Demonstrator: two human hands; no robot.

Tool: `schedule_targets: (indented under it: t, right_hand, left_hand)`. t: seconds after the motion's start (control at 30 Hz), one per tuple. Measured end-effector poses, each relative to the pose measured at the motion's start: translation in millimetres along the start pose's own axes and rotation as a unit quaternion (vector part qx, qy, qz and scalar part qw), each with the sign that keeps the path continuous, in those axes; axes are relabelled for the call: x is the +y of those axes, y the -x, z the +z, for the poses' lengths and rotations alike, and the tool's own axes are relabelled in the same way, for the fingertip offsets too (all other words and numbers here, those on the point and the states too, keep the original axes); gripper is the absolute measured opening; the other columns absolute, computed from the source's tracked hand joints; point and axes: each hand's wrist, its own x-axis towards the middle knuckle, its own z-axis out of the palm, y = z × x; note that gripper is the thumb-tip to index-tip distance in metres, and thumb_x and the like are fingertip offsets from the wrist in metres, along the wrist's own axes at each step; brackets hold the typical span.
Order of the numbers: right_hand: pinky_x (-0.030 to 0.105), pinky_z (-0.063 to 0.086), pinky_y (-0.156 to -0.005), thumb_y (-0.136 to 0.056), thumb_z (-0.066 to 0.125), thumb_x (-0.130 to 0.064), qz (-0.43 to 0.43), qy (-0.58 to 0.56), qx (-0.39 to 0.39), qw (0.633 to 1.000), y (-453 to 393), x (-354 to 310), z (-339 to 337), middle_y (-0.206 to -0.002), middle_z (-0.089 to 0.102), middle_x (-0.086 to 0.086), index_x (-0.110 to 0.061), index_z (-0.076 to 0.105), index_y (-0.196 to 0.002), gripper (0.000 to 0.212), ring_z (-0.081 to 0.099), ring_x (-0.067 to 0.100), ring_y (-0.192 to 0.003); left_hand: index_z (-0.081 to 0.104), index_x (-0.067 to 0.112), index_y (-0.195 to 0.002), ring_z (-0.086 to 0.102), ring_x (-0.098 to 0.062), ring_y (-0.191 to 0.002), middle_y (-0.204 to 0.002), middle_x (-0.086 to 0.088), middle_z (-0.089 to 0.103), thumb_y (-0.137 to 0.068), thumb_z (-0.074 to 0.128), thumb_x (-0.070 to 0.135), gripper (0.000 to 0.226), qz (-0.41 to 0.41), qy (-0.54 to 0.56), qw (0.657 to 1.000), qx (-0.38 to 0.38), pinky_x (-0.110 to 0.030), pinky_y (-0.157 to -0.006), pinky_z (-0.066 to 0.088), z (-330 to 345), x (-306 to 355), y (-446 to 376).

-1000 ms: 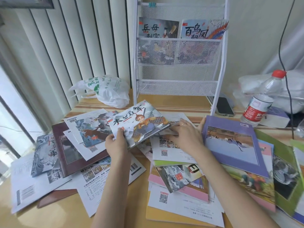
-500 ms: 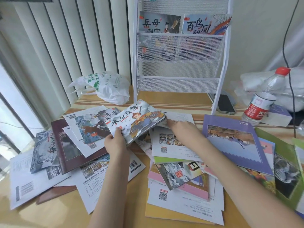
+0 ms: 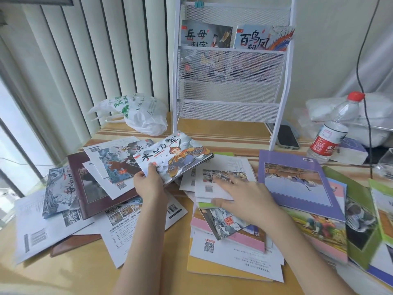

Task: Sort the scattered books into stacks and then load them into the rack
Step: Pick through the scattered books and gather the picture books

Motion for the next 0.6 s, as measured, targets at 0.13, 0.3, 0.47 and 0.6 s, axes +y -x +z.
schedule_targets:
  t: [0.13, 0.3, 0.47, 0.6]
  right_hand:
    - [0.040, 0.034, -0.105, -0.074, 0.029, -0.084, 0.005, -0.034, -0.038, 0.999, 4, 1, -1, -0.159, 0.006, -0.001, -0.046, 0.003, -0.147, 0.086, 0.028, 0.026, -0.140]
    - [0.041, 0.033, -0.105, -0.076, 0.031, -0.082, 0.003, -0.084, -0.078, 0.993, 2, 10, -9, -0.159, 0.004, -0.009, -0.054, 0.007, -0.144, 0.077, 0.025, 0.022, -0.141]
    - [0.040, 0.027, -0.103, -0.081, 0.032, -0.077, 0.013, -0.068, -0.015, 0.997, -4, 9, 3, -0.153, 0.022, -0.004, -0.052, 0.016, -0.144, 0.070, 0.023, 0.020, -0.138]
    - [0.043, 0.028, -0.099, -0.086, 0.029, -0.071, 0.022, -0.069, 0.021, 0.997, -7, 1, 10, -0.144, 0.033, 0.001, -0.049, 0.022, -0.142, 0.061, 0.028, 0.023, -0.129]
  left_hand:
    - [0.051, -0.008, -0.123, 0.034, -0.014, -0.054, -0.068, -0.003, 0.040, -0.094, 0.054, 0.033, 0.050, 0.007, -0.011, 1.000, 0.003, -0.027, -0.049, 0.027, 2, 1, 4]
    - [0.050, 0.005, -0.095, 0.038, -0.017, -0.059, -0.076, -0.008, 0.046, -0.094, 0.054, 0.032, 0.027, 0.020, -0.040, 0.999, 0.003, -0.027, -0.049, 0.028, 2, 0, 3]
    - [0.046, 0.006, -0.089, 0.039, -0.016, -0.058, -0.071, -0.005, 0.045, -0.093, 0.055, 0.031, 0.027, 0.022, -0.041, 0.999, -0.002, -0.029, -0.051, 0.029, 3, -2, 1]
    - [0.041, 0.010, -0.074, 0.034, -0.018, -0.058, -0.065, -0.003, 0.038, -0.094, 0.054, 0.028, 0.030, 0.023, -0.047, 0.999, -0.010, -0.029, -0.051, 0.026, 3, -2, 3]
